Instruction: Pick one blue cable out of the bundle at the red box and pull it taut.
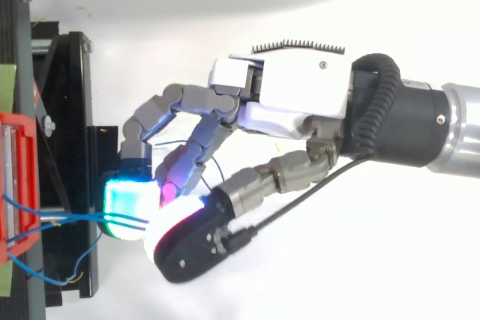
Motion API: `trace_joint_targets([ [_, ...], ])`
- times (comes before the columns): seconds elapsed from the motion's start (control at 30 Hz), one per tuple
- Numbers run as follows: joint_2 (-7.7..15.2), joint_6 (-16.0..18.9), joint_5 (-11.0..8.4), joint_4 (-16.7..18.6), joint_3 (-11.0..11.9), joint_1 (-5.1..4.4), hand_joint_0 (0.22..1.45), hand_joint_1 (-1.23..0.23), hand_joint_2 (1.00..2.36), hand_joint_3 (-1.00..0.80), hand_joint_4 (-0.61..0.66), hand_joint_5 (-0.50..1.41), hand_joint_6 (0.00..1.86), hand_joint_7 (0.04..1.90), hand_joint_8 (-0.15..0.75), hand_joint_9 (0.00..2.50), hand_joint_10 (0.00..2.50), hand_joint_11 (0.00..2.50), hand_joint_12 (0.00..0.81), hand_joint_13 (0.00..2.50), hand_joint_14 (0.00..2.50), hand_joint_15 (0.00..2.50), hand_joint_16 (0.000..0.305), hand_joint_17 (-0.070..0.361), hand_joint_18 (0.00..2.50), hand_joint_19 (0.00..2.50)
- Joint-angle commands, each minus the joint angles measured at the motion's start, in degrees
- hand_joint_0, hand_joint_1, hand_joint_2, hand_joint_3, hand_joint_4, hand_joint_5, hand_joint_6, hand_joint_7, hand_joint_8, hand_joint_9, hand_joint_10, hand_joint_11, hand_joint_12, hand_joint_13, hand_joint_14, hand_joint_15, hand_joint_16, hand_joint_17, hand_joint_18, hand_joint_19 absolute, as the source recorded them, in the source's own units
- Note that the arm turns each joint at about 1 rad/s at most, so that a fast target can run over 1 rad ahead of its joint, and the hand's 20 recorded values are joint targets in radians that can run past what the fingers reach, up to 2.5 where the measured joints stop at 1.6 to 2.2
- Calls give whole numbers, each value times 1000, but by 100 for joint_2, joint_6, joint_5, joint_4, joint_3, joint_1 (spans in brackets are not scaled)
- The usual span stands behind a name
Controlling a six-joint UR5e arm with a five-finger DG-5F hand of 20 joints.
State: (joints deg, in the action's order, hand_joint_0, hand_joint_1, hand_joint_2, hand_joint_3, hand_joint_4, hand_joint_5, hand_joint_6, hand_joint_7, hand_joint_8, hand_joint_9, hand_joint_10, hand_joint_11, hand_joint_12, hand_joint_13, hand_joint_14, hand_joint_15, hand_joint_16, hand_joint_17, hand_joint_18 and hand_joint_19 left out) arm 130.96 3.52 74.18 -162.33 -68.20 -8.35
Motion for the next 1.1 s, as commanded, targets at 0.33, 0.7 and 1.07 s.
trace_joint_targets([
  [0.33,0,18,0,-18,0,0,734,-889,1002,-483,-129,-126,953,944,349,1038,8,841,358,846,13,418,47,106,734,412],
  [0.7,0,26,-9,-9,0,0,680,-894,1000,-500,-52,-144,956,814,349,1147,6,1034,358,852,13,418,48,107,748,398],
  [1.07,0,26,-9,-18,0,0,607,-1005,1000,-500,-59,-196,969,657,241,944,2,1019,340,775,14,401,46,104,686,355],
])
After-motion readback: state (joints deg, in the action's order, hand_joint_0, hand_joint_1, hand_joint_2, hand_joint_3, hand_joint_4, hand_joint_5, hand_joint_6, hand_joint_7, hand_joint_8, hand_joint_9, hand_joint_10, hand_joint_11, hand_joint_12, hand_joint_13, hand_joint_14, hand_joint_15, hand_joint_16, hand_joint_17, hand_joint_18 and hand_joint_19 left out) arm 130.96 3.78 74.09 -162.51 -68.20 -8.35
